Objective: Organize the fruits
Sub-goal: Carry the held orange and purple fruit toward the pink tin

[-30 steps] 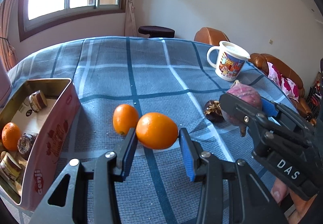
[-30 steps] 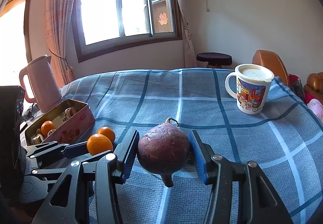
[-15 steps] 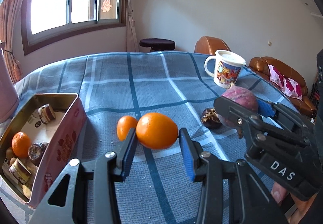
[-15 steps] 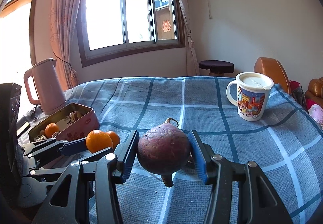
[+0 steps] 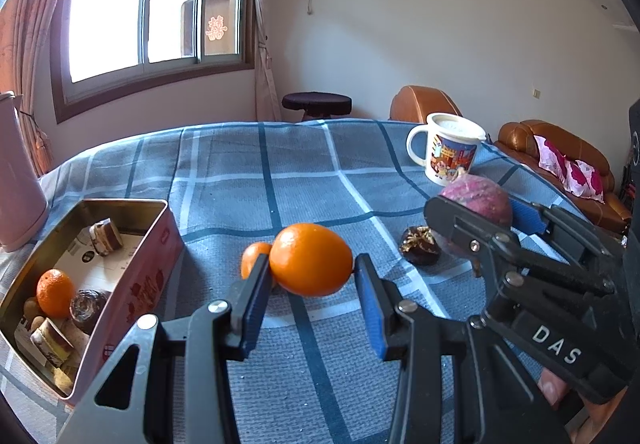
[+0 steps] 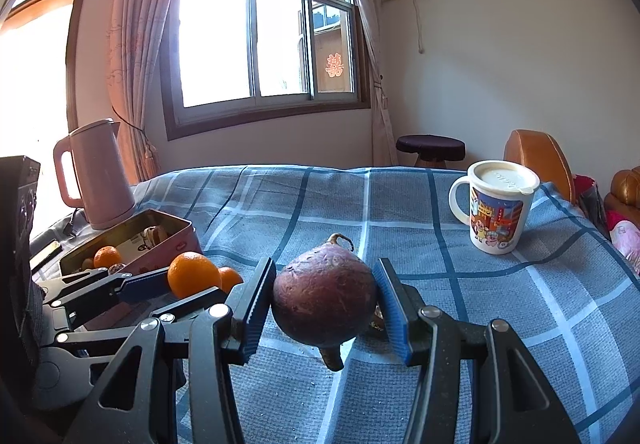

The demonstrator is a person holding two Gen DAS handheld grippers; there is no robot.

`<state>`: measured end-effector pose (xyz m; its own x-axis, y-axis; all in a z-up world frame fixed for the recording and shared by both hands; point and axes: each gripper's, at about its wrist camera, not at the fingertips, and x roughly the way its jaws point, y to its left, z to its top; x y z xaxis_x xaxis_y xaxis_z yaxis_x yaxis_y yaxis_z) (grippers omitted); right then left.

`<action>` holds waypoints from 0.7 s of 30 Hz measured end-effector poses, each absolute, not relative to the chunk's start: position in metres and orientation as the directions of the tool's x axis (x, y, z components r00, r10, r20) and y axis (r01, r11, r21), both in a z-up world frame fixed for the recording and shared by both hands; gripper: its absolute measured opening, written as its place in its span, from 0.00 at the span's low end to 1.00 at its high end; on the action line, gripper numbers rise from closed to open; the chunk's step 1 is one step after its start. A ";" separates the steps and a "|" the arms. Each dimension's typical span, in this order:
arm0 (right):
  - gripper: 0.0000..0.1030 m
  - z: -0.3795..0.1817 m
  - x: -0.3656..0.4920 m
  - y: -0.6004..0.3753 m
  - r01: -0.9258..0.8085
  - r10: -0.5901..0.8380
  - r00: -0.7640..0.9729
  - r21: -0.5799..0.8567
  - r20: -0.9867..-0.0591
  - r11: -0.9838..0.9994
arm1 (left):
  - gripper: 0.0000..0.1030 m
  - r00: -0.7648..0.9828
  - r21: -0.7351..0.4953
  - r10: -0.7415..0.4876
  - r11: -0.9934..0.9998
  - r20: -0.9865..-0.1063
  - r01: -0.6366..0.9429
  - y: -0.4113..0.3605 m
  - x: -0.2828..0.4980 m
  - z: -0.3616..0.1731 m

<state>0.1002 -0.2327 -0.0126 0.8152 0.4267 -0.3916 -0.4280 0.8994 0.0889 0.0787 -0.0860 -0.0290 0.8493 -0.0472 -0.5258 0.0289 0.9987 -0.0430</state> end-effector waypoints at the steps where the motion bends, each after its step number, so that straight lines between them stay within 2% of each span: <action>1: 0.51 -0.012 0.100 -0.233 -0.428 0.427 0.816 0.089 -0.389 0.899 | 0.43 0.853 -0.040 -0.045 0.999 -0.521 0.028 -0.087 0.077 -0.028; 21: 0.51 -0.008 0.087 -0.236 -0.436 0.436 0.838 0.078 -0.326 0.896 | 0.43 0.891 0.002 -0.010 1.000 -0.455 0.012 -0.091 0.063 -0.021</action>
<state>0.0868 -0.2364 -0.0079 0.8385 0.4364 -0.3263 -0.4361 0.8965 0.0783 0.0633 -0.0906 -0.0207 0.8906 -0.0096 -0.4547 0.0118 0.9999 0.0021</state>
